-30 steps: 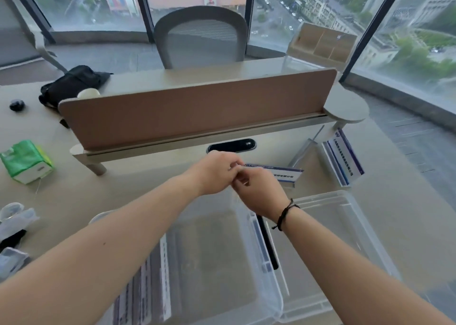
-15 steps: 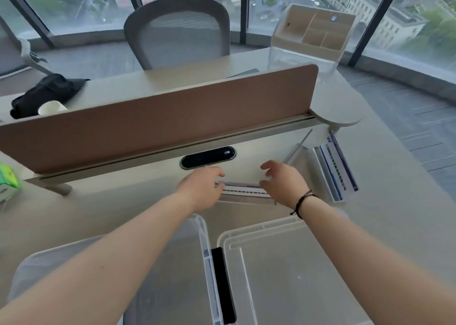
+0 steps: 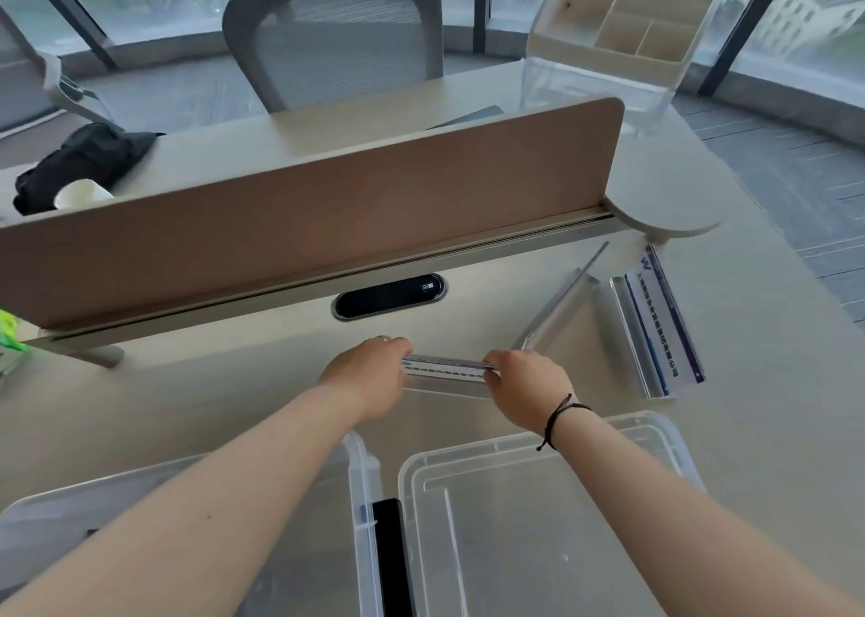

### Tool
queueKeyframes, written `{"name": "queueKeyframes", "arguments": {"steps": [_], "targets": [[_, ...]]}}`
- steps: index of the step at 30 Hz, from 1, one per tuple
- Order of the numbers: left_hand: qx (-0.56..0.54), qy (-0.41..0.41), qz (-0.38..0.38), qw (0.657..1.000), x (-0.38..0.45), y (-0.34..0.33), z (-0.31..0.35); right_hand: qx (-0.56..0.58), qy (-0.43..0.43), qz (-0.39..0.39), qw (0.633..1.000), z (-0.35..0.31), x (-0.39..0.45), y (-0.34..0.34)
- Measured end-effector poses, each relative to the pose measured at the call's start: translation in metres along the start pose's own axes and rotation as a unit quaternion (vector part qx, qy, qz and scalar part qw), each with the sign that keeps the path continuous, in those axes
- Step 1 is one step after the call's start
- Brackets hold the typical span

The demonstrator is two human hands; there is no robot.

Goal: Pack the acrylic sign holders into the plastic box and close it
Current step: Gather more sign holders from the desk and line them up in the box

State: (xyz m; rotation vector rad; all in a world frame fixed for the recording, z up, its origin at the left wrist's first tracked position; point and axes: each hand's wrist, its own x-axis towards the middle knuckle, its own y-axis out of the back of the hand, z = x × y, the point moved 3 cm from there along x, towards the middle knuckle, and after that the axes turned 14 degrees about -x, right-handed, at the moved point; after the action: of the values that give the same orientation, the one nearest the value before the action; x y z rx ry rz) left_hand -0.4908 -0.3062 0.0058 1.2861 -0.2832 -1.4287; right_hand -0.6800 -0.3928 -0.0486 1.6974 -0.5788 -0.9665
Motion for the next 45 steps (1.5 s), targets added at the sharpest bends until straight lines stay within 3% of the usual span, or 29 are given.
{"name": "queueKeyframes", "arguments": {"steps": [9,23,36,45], "targets": [[0.028,0.003,0.052,0.998,0.005,0.001,0.001,-0.010,0.036,0.038,0.999,0.000,-0.006,0.005],[0.075,-0.087,0.121,0.986,-0.026,0.048,-0.005,0.040,0.073,0.085,0.993,-0.052,-0.019,0.062],[0.054,-0.152,0.224,0.961,-0.125,0.145,-0.054,-0.009,0.131,0.201,0.971,-0.148,-0.059,0.165],[0.056,-0.154,0.180,0.970,-0.213,0.159,-0.130,-0.048,0.180,0.181,0.966,-0.241,-0.124,0.171]]}}
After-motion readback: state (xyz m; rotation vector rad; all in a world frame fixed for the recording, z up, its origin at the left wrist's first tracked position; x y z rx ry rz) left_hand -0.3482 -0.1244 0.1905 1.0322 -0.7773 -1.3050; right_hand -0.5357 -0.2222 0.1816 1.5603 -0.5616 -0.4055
